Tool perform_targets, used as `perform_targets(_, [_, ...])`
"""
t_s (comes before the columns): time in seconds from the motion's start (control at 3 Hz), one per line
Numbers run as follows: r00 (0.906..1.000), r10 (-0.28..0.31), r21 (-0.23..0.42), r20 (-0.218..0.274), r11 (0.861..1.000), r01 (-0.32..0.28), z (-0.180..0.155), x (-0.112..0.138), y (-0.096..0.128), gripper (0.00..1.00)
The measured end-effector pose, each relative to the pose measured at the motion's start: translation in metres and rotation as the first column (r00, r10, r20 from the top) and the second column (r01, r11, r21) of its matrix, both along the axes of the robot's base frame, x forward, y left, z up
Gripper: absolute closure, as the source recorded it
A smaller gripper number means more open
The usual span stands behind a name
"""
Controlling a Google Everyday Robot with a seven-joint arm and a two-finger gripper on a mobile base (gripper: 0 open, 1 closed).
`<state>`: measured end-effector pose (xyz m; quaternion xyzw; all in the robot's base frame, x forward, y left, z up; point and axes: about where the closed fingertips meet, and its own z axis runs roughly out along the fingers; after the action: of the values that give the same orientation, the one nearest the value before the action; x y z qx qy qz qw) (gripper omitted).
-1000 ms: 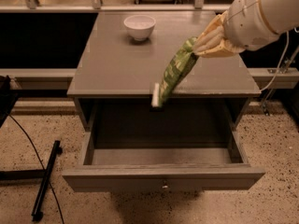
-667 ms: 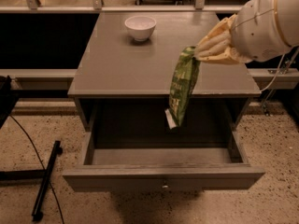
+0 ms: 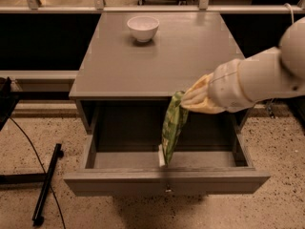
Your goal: Place green rice chip bag into top drawer
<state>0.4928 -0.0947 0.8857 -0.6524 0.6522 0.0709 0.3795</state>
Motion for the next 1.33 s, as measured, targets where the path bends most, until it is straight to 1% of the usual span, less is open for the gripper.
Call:
perform_targets(0.33, [0.9974, -0.017, -0.019, -0.07, 1.0, 0.016, -0.048, -0.001, 0.004, 1.0])
perform_targets(0.67, [0.9877, -0.095, -0.044, -0.125, 0.995, 0.09, -0.087, -0.005, -0.012, 1.0])
perform_targets(1.0, [0.9569, -0.222, -0.05, -0.187, 0.975, 0.217, -0.117, -0.013, -0.042, 1.0])
perform_targets(1.33, [0.957, -0.22, -0.048, -0.189, 0.975, 0.215, -0.116, -0.014, -0.038, 0.74])
